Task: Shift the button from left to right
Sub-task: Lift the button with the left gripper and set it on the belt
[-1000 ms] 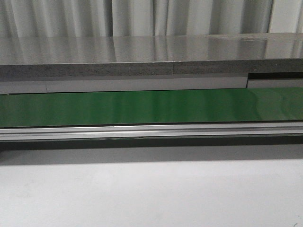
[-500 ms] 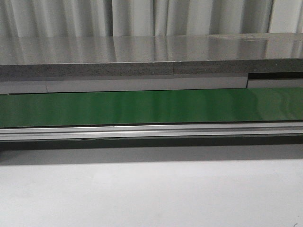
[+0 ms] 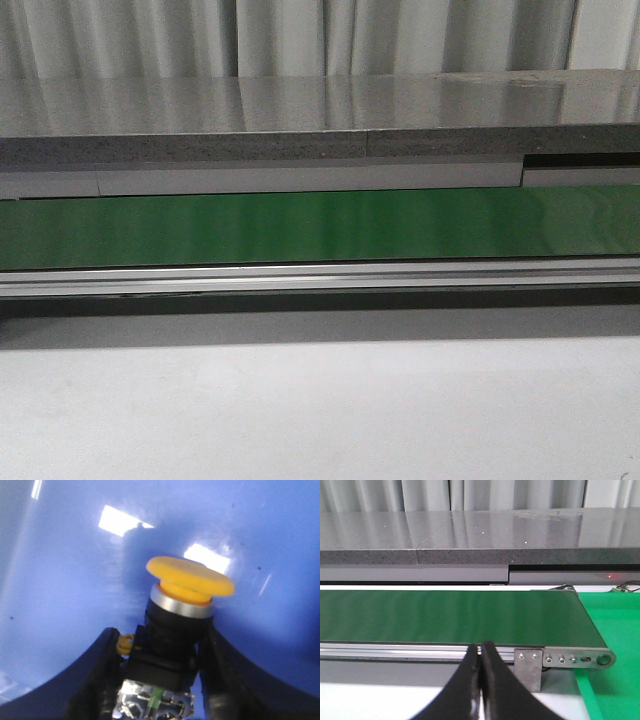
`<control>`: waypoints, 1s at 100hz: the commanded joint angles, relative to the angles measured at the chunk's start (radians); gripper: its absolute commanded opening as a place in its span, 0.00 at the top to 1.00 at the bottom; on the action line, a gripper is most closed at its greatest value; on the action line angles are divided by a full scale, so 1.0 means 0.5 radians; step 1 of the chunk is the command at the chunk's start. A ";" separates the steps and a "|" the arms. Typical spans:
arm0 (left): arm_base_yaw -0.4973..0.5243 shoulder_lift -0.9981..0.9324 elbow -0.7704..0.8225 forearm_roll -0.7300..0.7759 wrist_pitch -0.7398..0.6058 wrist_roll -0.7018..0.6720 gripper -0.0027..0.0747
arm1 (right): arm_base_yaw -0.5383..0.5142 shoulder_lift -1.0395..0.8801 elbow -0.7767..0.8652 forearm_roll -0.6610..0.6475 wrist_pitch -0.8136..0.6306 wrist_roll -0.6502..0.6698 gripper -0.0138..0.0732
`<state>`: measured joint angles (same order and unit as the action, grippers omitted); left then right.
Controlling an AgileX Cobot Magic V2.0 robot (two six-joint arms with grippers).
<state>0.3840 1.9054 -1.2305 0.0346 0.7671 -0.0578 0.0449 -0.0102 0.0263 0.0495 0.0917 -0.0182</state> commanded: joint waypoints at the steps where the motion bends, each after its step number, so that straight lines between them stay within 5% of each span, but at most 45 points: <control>1: 0.000 -0.206 -0.088 -0.056 -0.018 0.001 0.99 | 0.004 -0.036 -0.031 -0.024 -0.160 -0.003 0.92; 24: -0.088 -0.398 -0.123 -0.385 0.011 0.319 0.99 | 0.004 -0.036 -0.031 -0.024 -0.160 -0.003 0.92; 76: -0.427 -0.413 -0.119 -0.326 0.114 0.378 0.98 | 0.004 -0.036 -0.031 -0.024 -0.160 -0.003 0.92; 88: -0.427 -0.413 -0.119 -0.326 0.123 0.378 0.84 | 0.004 -0.036 -0.031 -0.024 -0.160 -0.003 0.92; 100: -0.427 -0.413 -0.119 -0.326 0.122 0.382 0.51 | 0.004 -0.036 -0.031 -0.024 -0.160 -0.003 0.92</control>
<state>0.1753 1.7408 -1.2639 -0.1194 0.8504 0.1339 0.0449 -0.0102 0.0263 0.0495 0.0917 -0.0182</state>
